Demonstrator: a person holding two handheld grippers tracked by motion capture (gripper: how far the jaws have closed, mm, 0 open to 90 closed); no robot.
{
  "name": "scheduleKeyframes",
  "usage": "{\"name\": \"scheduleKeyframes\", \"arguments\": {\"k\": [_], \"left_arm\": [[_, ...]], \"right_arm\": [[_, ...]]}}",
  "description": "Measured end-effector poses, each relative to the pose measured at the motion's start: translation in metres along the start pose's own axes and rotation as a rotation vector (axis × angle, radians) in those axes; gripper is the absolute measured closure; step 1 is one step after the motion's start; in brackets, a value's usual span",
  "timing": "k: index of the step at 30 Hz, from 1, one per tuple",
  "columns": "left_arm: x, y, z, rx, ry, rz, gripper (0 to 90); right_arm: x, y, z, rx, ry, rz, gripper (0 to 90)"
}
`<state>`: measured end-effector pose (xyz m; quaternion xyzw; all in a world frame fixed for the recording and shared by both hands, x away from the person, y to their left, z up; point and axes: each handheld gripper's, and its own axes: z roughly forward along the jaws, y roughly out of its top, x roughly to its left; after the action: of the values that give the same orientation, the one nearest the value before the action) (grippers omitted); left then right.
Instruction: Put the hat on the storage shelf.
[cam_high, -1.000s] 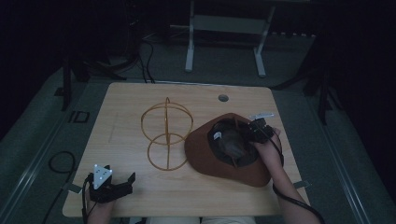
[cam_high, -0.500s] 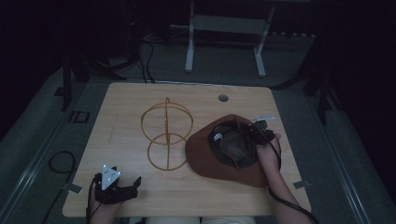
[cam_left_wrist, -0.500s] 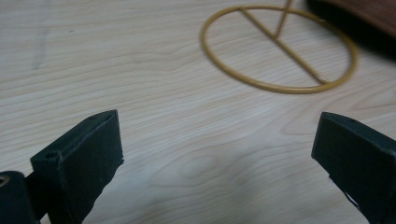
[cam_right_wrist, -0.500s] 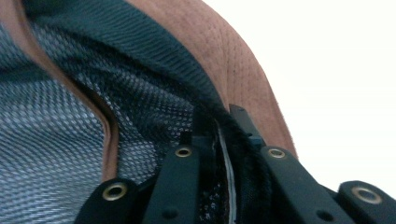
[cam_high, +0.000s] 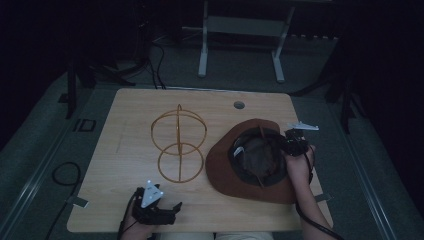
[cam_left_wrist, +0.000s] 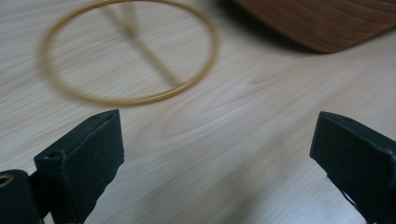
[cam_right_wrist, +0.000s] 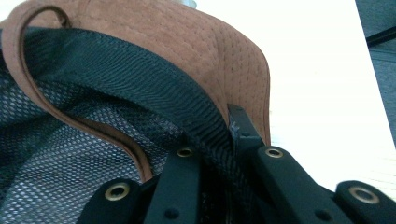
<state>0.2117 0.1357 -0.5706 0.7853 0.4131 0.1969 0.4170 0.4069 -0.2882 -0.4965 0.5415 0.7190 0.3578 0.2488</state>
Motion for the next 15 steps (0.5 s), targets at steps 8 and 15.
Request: {"name": "scheduleKeyframes", "arguments": {"k": [8, 15], "left_arm": [[-0.030, 0.028, 0.028, 0.021, -0.093, 0.055, 4.4], [-0.052, 0.057, 0.048, 0.039, -0.157, 0.109, 4.5]], "right_arm": [[-0.004, -0.002, -0.013, -0.026, 0.004, 0.004, 84.1], [-0.008, -0.004, -0.022, -0.043, 0.003, 0.001, 84.1]]}}
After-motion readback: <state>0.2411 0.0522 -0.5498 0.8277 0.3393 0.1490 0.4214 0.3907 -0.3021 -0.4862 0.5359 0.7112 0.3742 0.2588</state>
